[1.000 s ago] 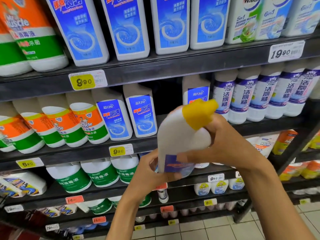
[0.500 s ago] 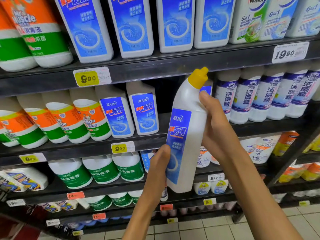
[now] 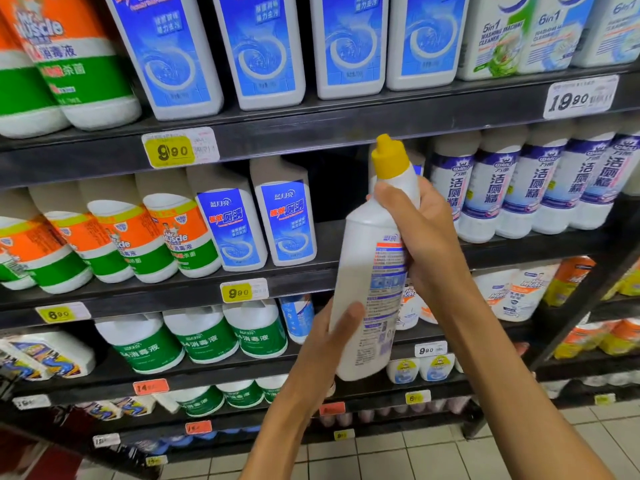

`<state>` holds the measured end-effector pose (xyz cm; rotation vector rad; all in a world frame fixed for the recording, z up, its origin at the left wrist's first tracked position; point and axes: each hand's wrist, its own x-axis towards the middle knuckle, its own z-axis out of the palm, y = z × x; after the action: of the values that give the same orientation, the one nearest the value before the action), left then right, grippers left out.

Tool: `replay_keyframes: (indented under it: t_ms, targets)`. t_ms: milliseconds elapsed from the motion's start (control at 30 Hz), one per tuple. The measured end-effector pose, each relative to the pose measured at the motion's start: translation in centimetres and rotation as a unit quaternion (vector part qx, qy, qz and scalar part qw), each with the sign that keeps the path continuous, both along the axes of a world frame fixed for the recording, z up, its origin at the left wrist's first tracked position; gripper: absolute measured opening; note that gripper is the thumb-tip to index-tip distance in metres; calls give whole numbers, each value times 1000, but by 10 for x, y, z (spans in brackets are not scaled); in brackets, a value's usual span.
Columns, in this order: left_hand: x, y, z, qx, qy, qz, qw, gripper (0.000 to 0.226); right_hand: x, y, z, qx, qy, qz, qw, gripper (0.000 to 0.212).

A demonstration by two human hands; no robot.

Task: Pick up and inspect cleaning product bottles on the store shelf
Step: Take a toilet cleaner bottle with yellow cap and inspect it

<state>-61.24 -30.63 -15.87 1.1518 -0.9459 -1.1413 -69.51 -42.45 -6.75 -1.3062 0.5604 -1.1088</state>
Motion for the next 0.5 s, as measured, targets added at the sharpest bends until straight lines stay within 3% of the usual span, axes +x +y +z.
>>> replay_keyframes:
  t_ms: [67, 133, 233, 300, 367, 433, 500]
  targets:
    - [-1, 2, 2, -4, 39, -13, 999, 77, -2, -2, 3, -7, 12, 19, 1000, 18]
    - [2, 3, 0, -2, 125, -35, 992, 91, -5, -5, 7, 30, -15, 94, 995, 23]
    - [1, 4, -3, 11, 192, -65, 979, 107, -5, -7, 9, 158, -142, 264, 941, 37]
    - [-1, 3, -8, 22, 209, -72, 975, 106, -2, -8, 3, 171, -161, 295, 926, 40]
    - [2, 2, -6, 15, 168, -40, 985, 81, -2, -9, -1, 148, -149, 282, 936, 37]
    - [8, -2, -5, 14, 35, 27, 999, 46, -4, -11, 0, 113, -117, 222, 961, 31]
    - [12, -9, -4, 6, -87, 85, 993, 33, -3, -11, 2, 57, -63, 120, 989, 19]
